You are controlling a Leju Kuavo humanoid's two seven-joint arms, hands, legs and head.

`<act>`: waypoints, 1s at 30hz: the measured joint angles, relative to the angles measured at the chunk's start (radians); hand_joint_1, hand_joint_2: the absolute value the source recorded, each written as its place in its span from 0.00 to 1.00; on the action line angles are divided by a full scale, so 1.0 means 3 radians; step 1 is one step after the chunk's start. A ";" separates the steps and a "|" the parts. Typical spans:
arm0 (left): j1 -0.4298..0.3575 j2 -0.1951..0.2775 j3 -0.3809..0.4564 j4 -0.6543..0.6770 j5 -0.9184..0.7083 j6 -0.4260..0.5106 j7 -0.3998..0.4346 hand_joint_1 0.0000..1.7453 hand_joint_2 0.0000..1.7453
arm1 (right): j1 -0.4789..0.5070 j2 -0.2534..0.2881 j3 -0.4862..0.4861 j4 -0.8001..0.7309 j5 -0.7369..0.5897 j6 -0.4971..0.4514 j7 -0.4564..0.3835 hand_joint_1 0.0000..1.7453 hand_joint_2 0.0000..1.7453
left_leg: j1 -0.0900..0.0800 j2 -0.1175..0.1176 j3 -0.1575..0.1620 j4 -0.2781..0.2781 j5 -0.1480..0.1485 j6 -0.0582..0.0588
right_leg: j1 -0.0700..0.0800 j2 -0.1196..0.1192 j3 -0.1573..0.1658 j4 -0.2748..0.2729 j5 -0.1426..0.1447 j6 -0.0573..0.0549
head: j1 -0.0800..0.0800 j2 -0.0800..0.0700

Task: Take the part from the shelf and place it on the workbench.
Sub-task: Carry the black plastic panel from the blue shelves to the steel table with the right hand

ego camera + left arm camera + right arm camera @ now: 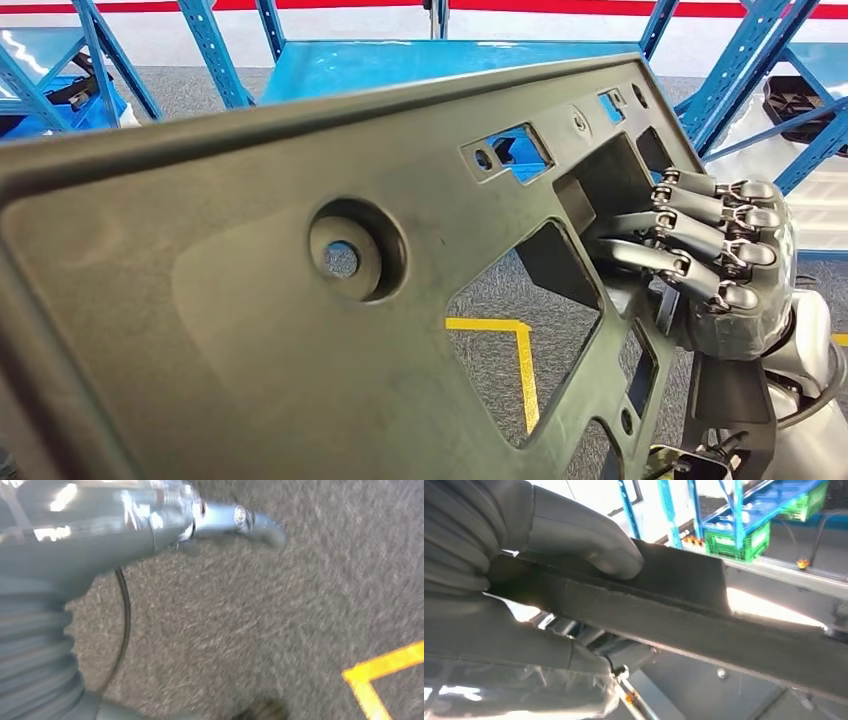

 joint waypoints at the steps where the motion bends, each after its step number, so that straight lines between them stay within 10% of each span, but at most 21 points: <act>1: 0.0000 0.0001 0.0000 0.0000 0.0000 -0.0002 0.0000 0.00 1.00 | 0.0001 0.0003 0.0001 0.0000 0.0000 -0.0001 0.0000 1.00 1.00 | 0.0000 -0.0001 -0.0057 0.0218 -0.0153 -0.0004 | 0.0004 -0.0001 -0.0038 0.0002 0.0030 -0.0014 | -0.0010 0.0000; 4: 0.0000 0.0004 0.0001 0.0000 0.0000 -0.0003 0.0000 0.00 1.00 | 0.0006 0.0011 0.0002 0.0003 0.0000 -0.0001 0.0000 1.00 1.00 | 0.0002 -0.0002 -0.0056 0.0577 -0.0264 -0.0015 | 0.0010 -0.0001 -0.0164 0.0012 0.0124 -0.0017 | -0.0017 0.0000; 7: -0.0005 0.0006 0.0001 0.0000 0.0000 -0.0003 0.0000 0.00 1.00 | 0.0006 0.0015 0.0000 0.0005 0.0000 -0.0003 0.0000 1.00 1.00 | 0.0009 -0.0001 0.0376 0.0006 -0.0051 -0.0011 | 0.0010 -0.0001 -0.0266 0.0038 0.0195 0.0016 | -0.0018 0.0000; 10: -0.0007 0.0006 0.0001 0.0000 0.0000 -0.0003 0.0000 0.00 1.00 | 0.0005 0.0017 -0.0003 0.0005 0.0000 -0.0005 0.0000 1.00 1.00 | -0.0009 -0.0012 0.0605 -0.0405 -0.0070 0.0011 | 0.0022 -0.0004 -0.0312 0.0057 0.0261 0.0069 | -0.0016 0.0000; 13: -0.0005 0.0006 0.0002 0.0000 0.0000 -0.0004 0.0000 0.00 1.00 | 0.0006 0.0018 -0.0005 0.0008 0.0000 -0.0008 0.0000 1.00 1.00 | -0.0015 -0.0004 0.0545 -0.0411 -0.0008 0.0088 | 0.0009 -0.0002 -0.0337 0.0081 0.0246 0.0118 | -0.0016 0.0000; 17: -0.0010 0.0009 0.0007 0.0000 0.0000 -0.0003 0.0000 0.00 1.00 | 0.0013 0.0019 -0.0006 0.0014 0.0000 -0.0010 0.0000 1.00 1.00 | -0.0011 0.0018 0.0390 -0.0413 0.0120 0.0159 | 0.0000 0.0007 -0.0549 0.0737 -0.0285 0.0144 | -0.0005 0.0000; 19: -0.0008 0.0009 0.0009 0.0000 0.0000 -0.0004 0.0000 0.00 1.00 | 0.0022 0.0021 -0.0004 0.0017 0.0004 -0.0011 0.0000 1.00 1.00 | -0.0011 0.0021 0.0301 -0.0408 0.0183 0.0154 | -0.0002 0.0007 -0.0548 0.0964 -0.0325 0.0149 | -0.0001 0.0000; 24: -0.0007 0.0009 0.0009 0.0000 0.0001 -0.0004 -0.0001 0.00 1.00 | 0.0014 0.0028 -0.0004 0.0018 0.0021 -0.0017 0.0002 1.00 1.00 | -0.0013 0.0016 0.0161 -0.0381 0.0298 0.0087 | 0.0010 0.0014 0.0113 0.0088 -0.0089 0.0131 | 0.0011 0.0000; 28: -0.0003 0.0009 0.0009 0.0001 0.0007 -0.0015 -0.0008 0.00 1.00 | 0.0007 0.0036 0.0000 0.0018 0.0031 -0.0020 0.0005 1.00 1.00 | -0.0009 0.0012 0.0109 -0.0355 0.0331 0.0014 | 0.0011 0.0015 0.0098 -0.0009 -0.0076 0.0064 | 0.0009 0.0000; 30: -0.0001 0.0009 0.0007 0.0001 0.0010 -0.0025 -0.0011 0.00 1.00 | 0.0002 0.0045 0.0003 0.0018 0.0036 -0.0023 0.0007 1.00 1.00 | -0.0001 0.0008 0.0036 -0.0142 0.0121 -0.0003 | -0.0006 0.0006 0.0040 -0.0014 -0.0025 0.0015 | -0.0004 0.0000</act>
